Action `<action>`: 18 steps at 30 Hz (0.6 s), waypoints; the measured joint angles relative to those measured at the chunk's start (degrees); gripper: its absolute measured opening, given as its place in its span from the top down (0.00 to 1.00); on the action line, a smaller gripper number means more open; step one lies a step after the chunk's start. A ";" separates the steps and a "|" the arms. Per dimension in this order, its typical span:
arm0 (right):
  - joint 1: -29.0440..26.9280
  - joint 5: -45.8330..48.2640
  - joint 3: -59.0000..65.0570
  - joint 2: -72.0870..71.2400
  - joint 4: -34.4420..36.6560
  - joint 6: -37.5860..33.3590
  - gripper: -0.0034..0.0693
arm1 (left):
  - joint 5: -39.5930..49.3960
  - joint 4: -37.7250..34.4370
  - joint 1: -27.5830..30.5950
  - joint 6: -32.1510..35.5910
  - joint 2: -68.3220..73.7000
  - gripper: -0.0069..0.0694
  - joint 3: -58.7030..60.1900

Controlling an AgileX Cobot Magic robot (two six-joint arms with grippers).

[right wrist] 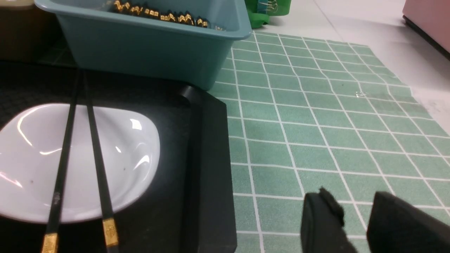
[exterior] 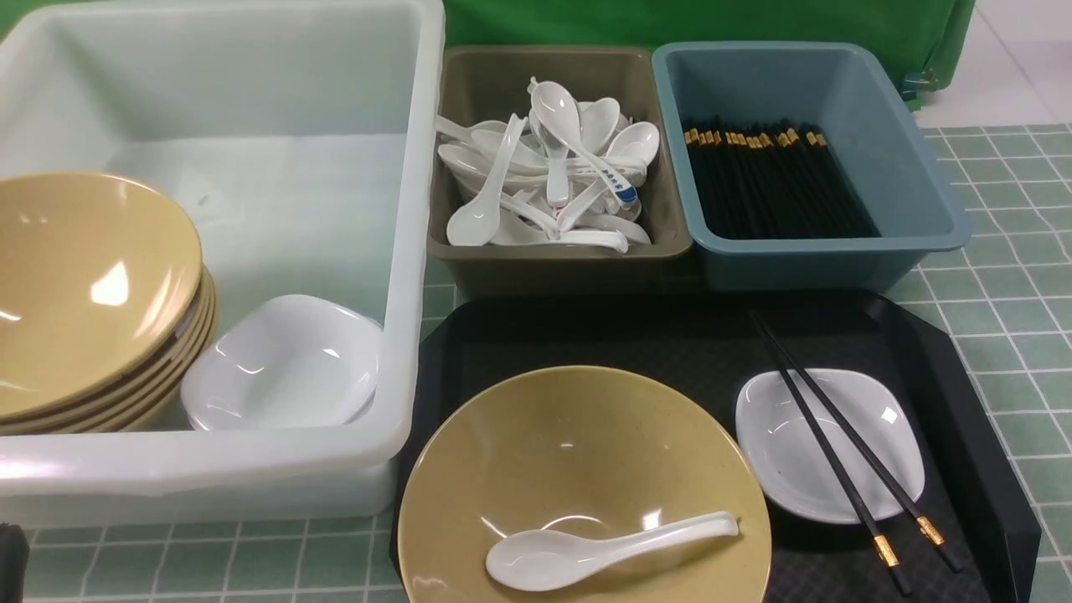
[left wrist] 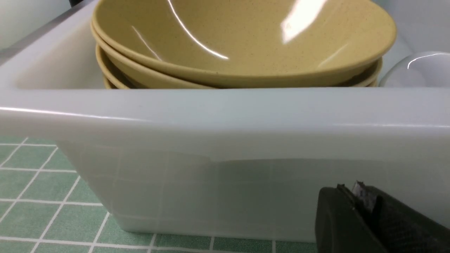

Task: On blue table put chopsticks spoon bowls plates into blue grey white boxes.
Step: 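Move the grippers toward the tableware on the black tray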

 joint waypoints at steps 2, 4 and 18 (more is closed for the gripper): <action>0.00 0.00 0.00 0.00 0.00 0.00 0.62 | 0.00 0.00 0.00 0.00 0.00 0.90 0.00; 0.00 0.00 0.00 0.00 0.00 0.00 0.62 | 0.00 0.00 0.00 0.00 0.00 0.90 0.00; 0.00 0.00 0.00 0.00 0.00 -0.16 0.62 | 0.00 0.00 -3.12 0.00 0.00 0.90 0.00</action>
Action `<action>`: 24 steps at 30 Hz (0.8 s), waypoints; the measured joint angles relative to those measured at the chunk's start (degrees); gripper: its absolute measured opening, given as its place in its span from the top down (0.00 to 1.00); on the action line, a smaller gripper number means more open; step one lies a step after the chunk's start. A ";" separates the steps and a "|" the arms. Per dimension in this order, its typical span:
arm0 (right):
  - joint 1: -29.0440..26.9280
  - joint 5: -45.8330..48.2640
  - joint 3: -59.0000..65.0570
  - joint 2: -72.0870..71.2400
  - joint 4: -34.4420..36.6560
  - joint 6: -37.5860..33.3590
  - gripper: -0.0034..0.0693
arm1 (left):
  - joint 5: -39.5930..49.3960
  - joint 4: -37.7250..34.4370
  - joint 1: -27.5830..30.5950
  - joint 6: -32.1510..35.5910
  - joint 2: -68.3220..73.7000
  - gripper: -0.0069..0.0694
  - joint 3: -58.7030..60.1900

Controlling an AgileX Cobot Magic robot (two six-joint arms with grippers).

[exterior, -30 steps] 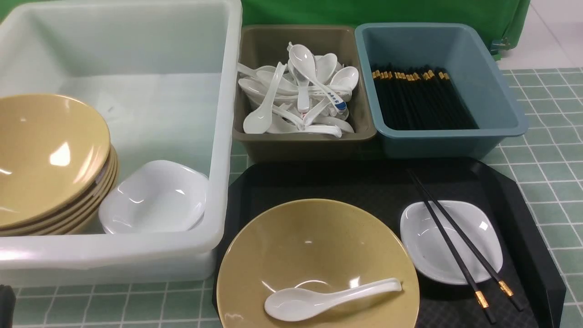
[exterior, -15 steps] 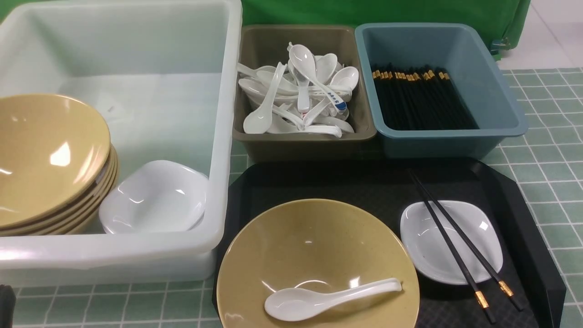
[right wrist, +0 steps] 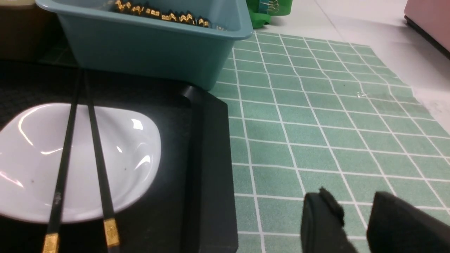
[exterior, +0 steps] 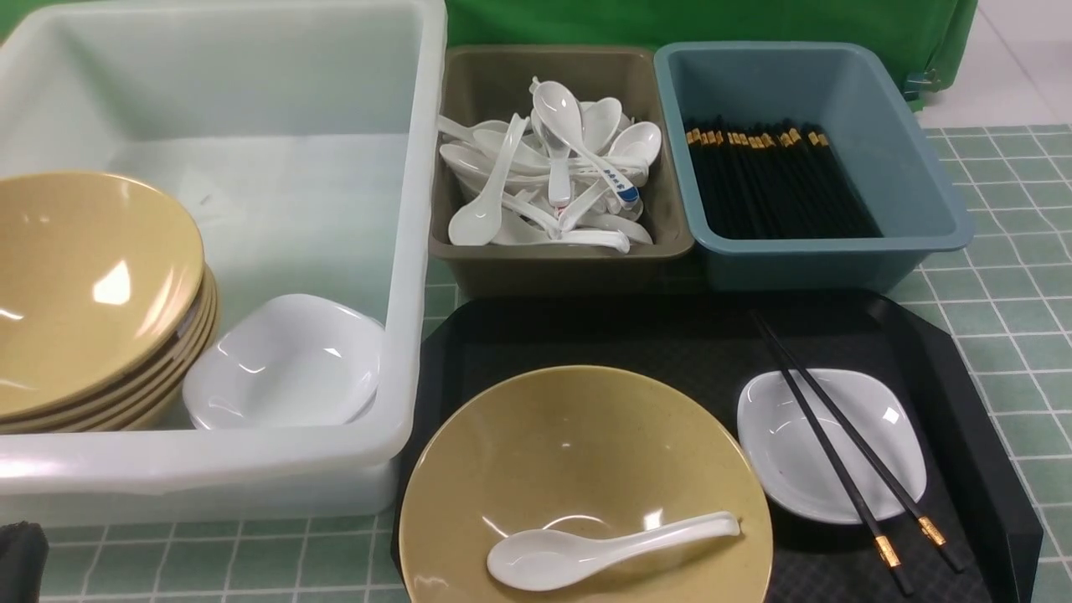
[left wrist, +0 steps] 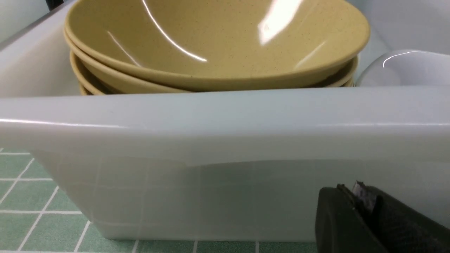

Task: On blue table put chopsticks spoon bowls plates into blue grey white boxes.
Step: 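Move the grippers toward the tableware on the black tray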

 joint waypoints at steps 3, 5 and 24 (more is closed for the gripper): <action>0.00 0.00 0.00 0.00 0.00 0.28 0.62 | 0.00 0.00 0.00 0.00 0.00 0.90 0.00; 0.00 0.00 0.00 0.00 0.00 0.45 0.62 | 0.00 0.00 0.00 0.00 0.00 0.90 0.00; 0.00 0.00 0.00 0.00 0.00 3.18 0.62 | -0.80 0.05 0.00 0.00 0.00 0.90 0.02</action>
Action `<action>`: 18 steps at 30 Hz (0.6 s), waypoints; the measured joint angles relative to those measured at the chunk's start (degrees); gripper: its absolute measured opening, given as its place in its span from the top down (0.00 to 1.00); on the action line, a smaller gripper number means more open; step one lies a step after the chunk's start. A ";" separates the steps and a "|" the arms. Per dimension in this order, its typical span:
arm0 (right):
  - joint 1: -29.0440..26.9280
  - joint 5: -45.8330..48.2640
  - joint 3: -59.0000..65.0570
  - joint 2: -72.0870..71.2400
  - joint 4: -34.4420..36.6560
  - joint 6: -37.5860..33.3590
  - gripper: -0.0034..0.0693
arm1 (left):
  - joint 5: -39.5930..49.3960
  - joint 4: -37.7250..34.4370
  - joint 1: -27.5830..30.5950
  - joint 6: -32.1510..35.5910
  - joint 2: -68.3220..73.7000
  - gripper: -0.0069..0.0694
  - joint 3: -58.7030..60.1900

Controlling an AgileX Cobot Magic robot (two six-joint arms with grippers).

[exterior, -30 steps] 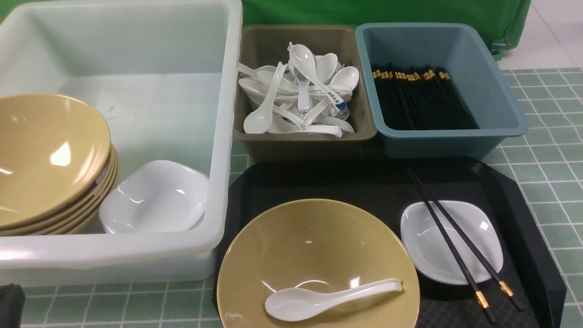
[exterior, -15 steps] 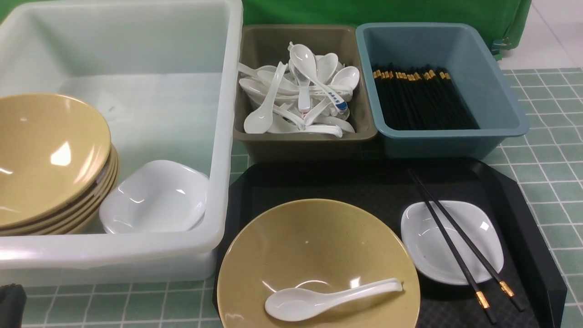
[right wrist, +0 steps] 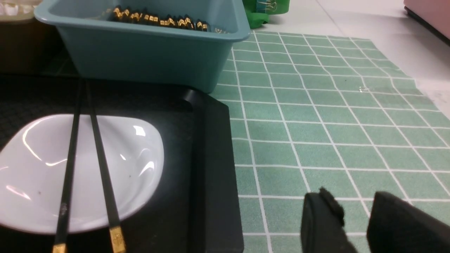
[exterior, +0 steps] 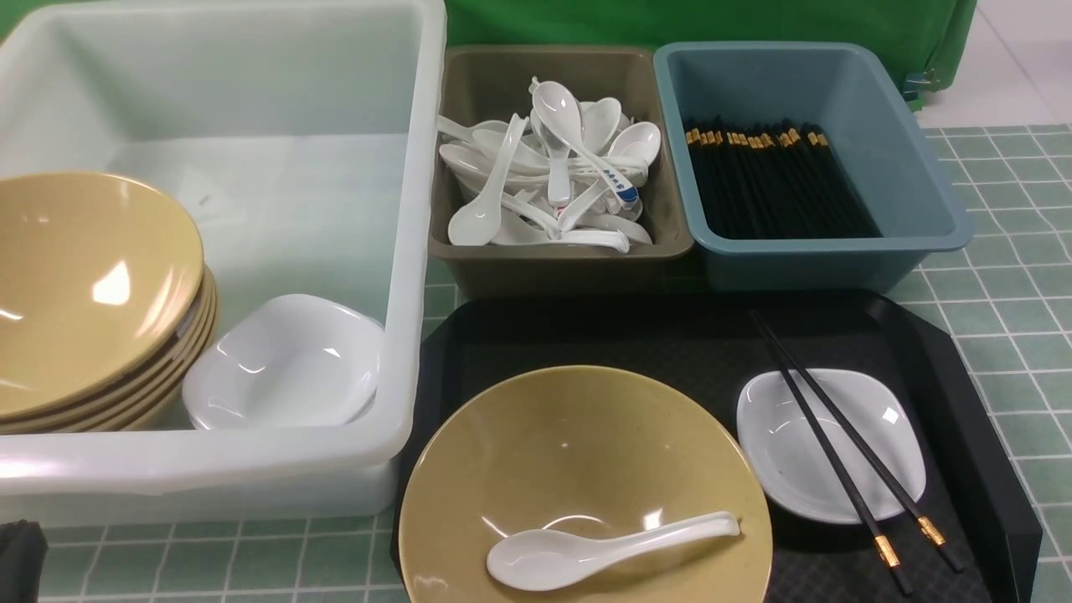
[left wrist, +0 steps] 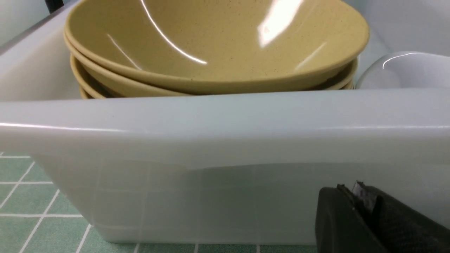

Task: On blue table put chopsticks spoon bowls plates into blue grey white boxes.
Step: 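Move the grippers toward the tableware on the black tray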

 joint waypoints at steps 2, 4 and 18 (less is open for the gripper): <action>0.00 0.00 0.00 0.00 0.00 0.05 0.62 | -1.23 -0.53 0.00 0.00 0.00 0.90 0.00; 0.00 0.00 0.00 0.00 0.00 0.07 0.62 | -2.10 -0.73 0.00 0.00 0.00 0.90 0.00; 0.00 -0.06 0.00 0.00 1.49 2.48 0.62 | -4.75 -5.40 0.00 -4.22 0.00 0.90 0.00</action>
